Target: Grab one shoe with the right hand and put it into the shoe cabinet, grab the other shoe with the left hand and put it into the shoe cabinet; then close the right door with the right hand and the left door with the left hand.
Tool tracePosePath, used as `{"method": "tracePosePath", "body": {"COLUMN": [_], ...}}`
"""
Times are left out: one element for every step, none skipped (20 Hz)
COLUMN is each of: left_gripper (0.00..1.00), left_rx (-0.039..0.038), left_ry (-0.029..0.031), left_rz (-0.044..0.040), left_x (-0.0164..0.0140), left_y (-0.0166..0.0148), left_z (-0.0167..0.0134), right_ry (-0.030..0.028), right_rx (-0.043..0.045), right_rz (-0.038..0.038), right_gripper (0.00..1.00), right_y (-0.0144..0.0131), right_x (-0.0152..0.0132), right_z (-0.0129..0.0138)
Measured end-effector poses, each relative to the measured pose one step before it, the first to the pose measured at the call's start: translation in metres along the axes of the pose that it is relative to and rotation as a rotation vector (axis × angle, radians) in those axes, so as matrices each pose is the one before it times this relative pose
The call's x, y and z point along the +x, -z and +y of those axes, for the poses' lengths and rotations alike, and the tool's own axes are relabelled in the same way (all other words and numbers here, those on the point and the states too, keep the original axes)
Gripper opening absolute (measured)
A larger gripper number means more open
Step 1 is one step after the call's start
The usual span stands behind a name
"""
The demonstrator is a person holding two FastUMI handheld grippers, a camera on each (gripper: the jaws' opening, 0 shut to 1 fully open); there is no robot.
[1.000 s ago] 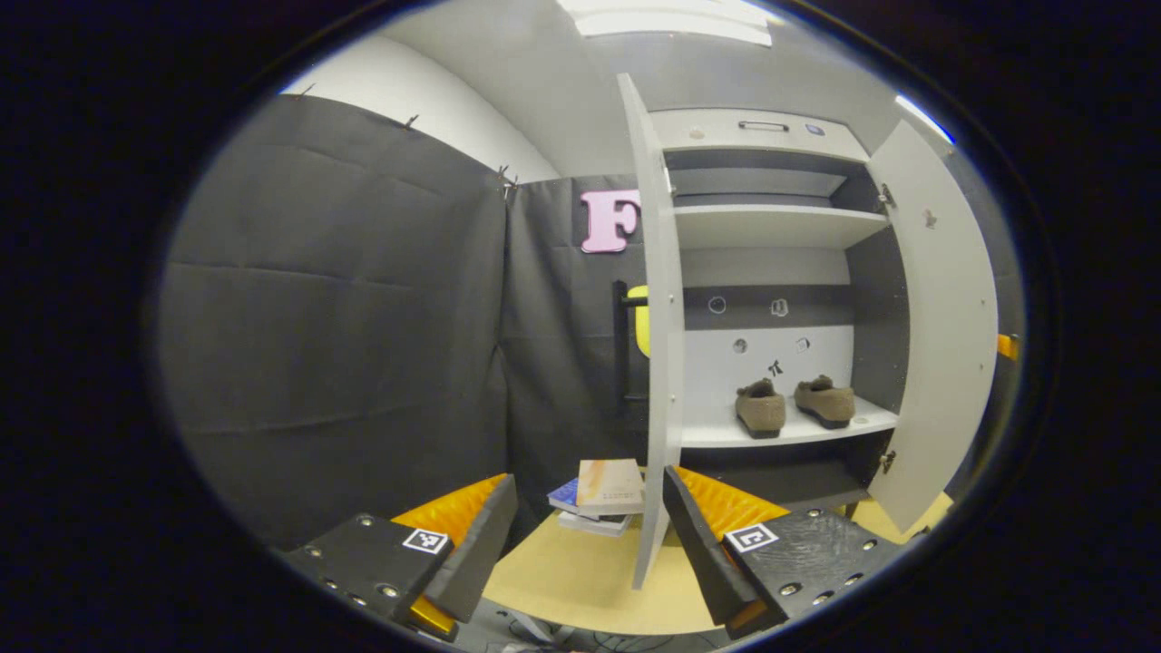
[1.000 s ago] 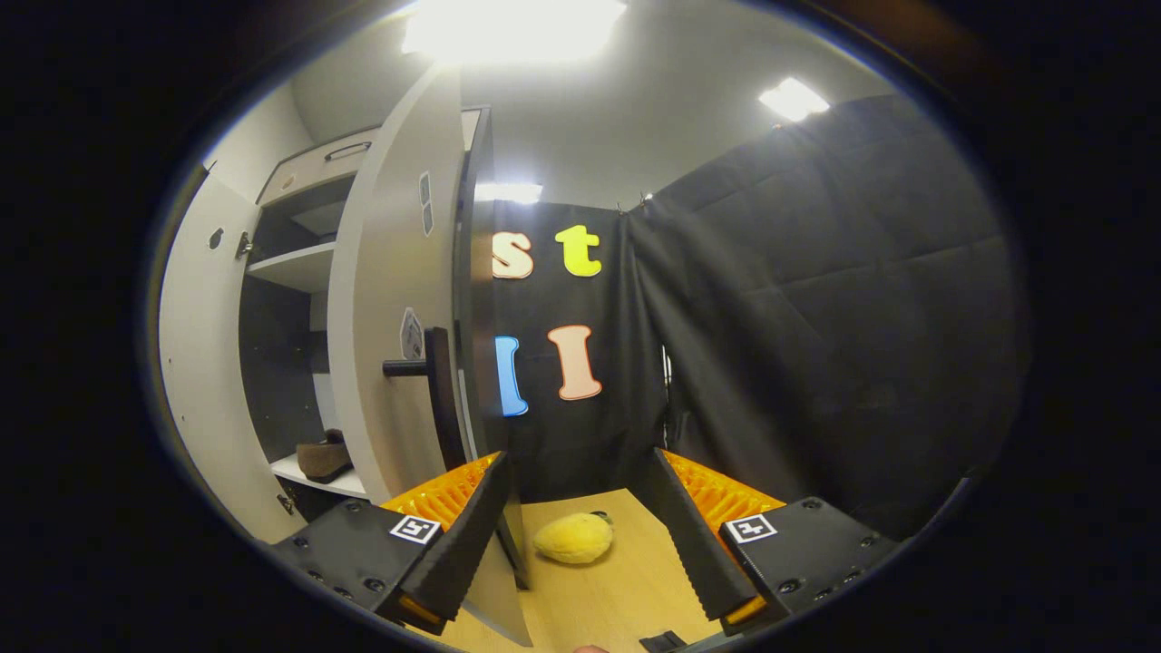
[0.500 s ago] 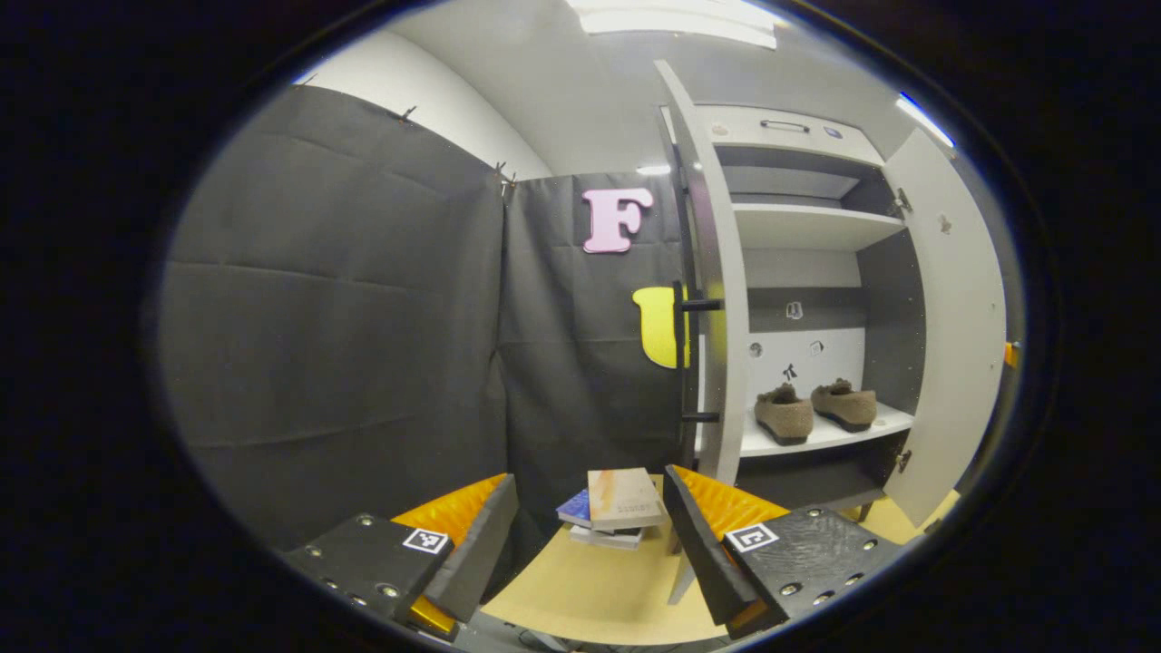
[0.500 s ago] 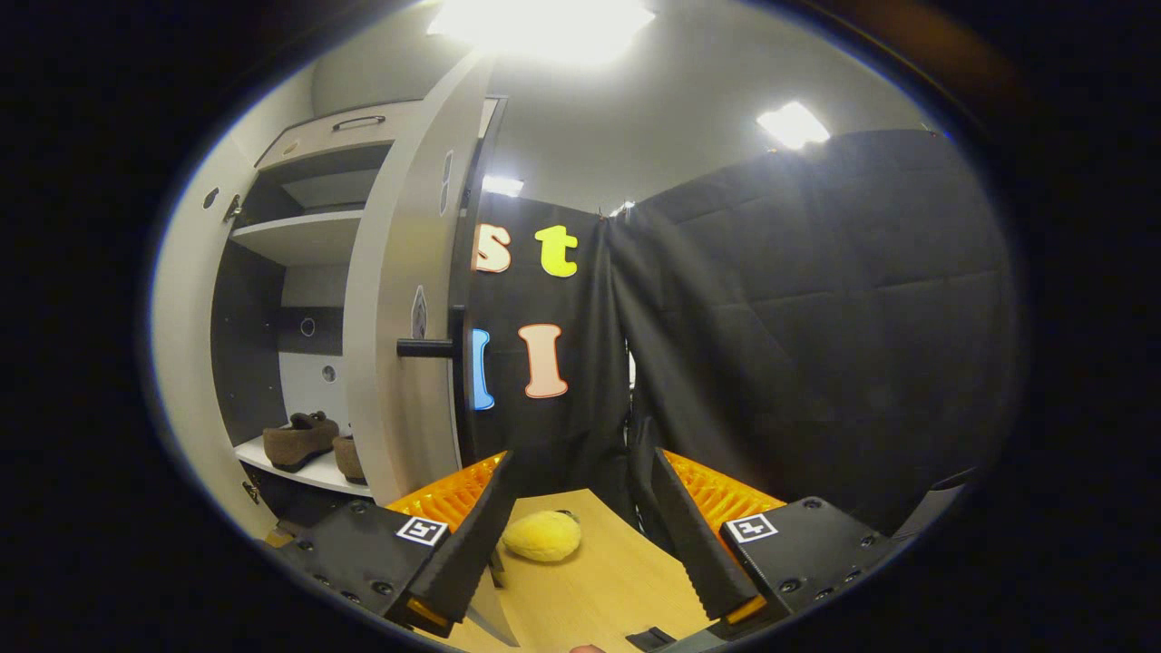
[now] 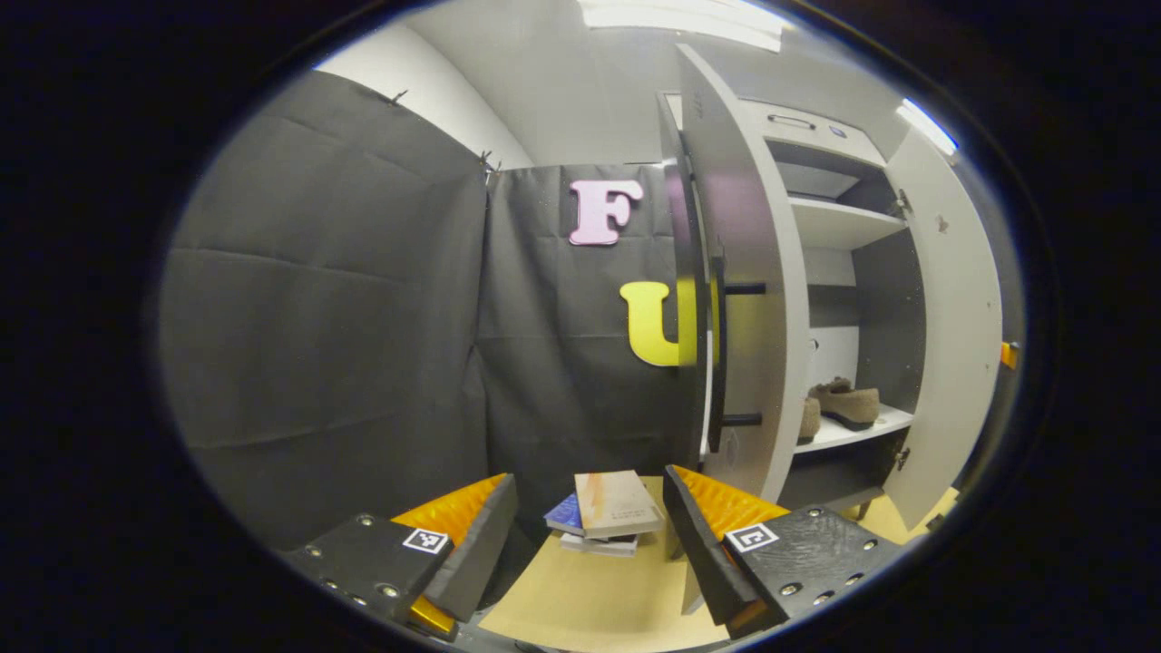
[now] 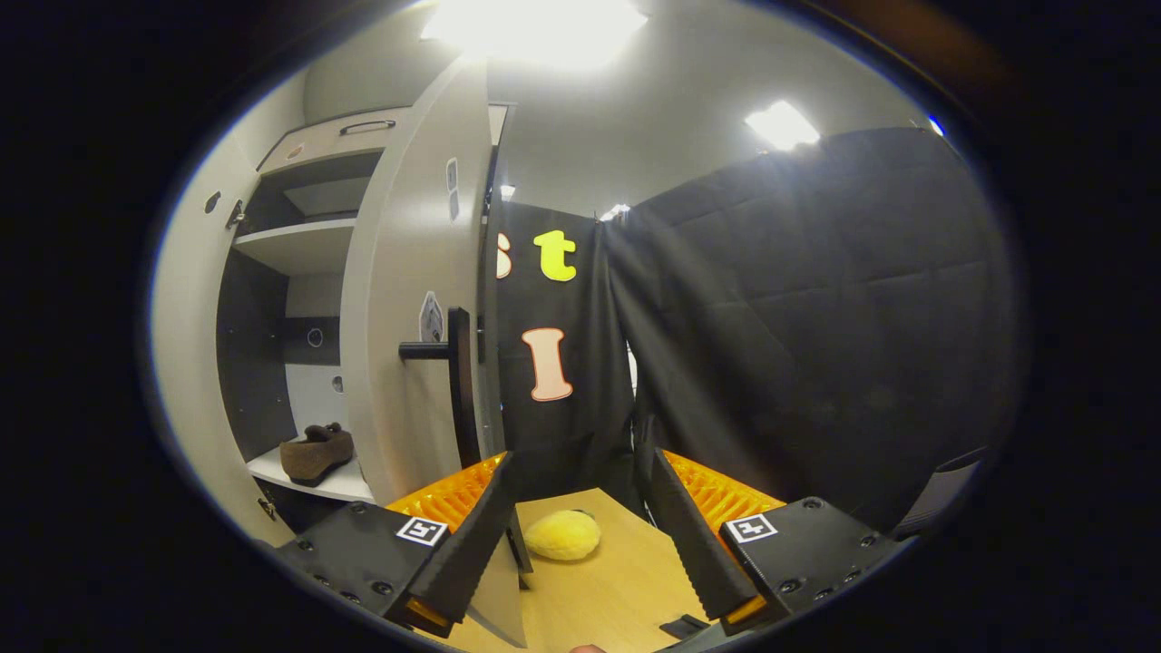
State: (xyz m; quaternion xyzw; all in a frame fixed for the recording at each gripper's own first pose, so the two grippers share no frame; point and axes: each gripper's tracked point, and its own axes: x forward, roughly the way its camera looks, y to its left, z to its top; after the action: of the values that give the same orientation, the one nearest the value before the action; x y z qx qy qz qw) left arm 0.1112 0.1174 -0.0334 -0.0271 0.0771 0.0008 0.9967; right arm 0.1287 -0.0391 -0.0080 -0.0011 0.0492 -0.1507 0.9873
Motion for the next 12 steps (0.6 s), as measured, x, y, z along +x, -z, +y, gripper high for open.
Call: {"method": "tracePosePath", "body": {"left_gripper": [1.00, 1.00, 1.00, 1.00, 1.00, 1.00, 1.00, 1.00, 1.00, 1.00, 1.00, 1.00], "left_rx": [-0.00372, -0.00335, -0.00155, -0.00078, -0.00029, -0.00081, -0.00146, -0.00145, -0.00091, -0.00065, -0.00029, -0.00002], "left_ry": [0.00937, 0.00876, 0.00774, 0.00729, 0.00586, 0.00526, 0.00371, 0.00221, 0.00002, -0.00150, -0.00285, -0.00509], "left_rz": [-0.00089, -0.00076, -0.00179, -0.00144, -0.00094, 0.00023, 0.00040, 0.00080, 0.00145, 0.00020, 0.00090, 0.00157], "left_x": [0.00358, 0.00276, 0.00366, 0.00447, 0.00317, 0.00204, 0.00058, -0.00004, -0.00002, 0.00149, -0.00006, -0.00088], "left_y": [0.00062, 0.00010, -0.00031, 0.00008, -0.00083, 0.00069, 0.00008, 0.00124, -0.00007, 0.00096, 0.00031, 0.00162], "left_z": [0.00007, -0.00096, 0.00108, 0.00207, 0.00155, 0.00166, 0.00094, 0.00045, 0.00239, 0.00549, 0.00419, 0.00422], "right_ry": [-0.00497, -0.00865, -0.01238, -0.01640, -0.01776, -0.01780, -0.01876, -0.01975, -0.01907, -0.01752, -0.01702, -0.01607], "right_rx": [0.00595, 0.00512, 0.00486, 0.00365, 0.00720, 0.01217, 0.01756, 0.01978, 0.01952, 0.01400, 0.00629, 0.00074], "right_rz": [0.00076, 0.00184, 0.00095, 0.00209, 0.00209, 0.00543, 0.00757, 0.00827, 0.00690, 0.00677, 0.00552, 0.00335], "right_gripper": [0.95, 0.95, 0.91, 0.95, 0.95, 0.91, 0.91, 0.91, 0.92, 0.96, 0.96, 0.96], "right_y": [0.00062, 0.00031, 0.00118, 0.00090, 0.00071, 0.00114, 0.00188, 0.00258, 0.00250, 0.00233, 0.00282, 0.00214], "right_x": [-0.00226, -0.00193, -0.00175, -0.00103, -0.00095, -0.00029, 0.00145, 0.00201, 0.00195, 0.00313, 0.00343, 0.00388], "right_z": [0.00579, 0.00740, 0.00814, 0.00994, 0.00977, 0.01041, 0.01015, 0.01090, 0.00971, 0.01110, 0.01043, 0.01049]}}
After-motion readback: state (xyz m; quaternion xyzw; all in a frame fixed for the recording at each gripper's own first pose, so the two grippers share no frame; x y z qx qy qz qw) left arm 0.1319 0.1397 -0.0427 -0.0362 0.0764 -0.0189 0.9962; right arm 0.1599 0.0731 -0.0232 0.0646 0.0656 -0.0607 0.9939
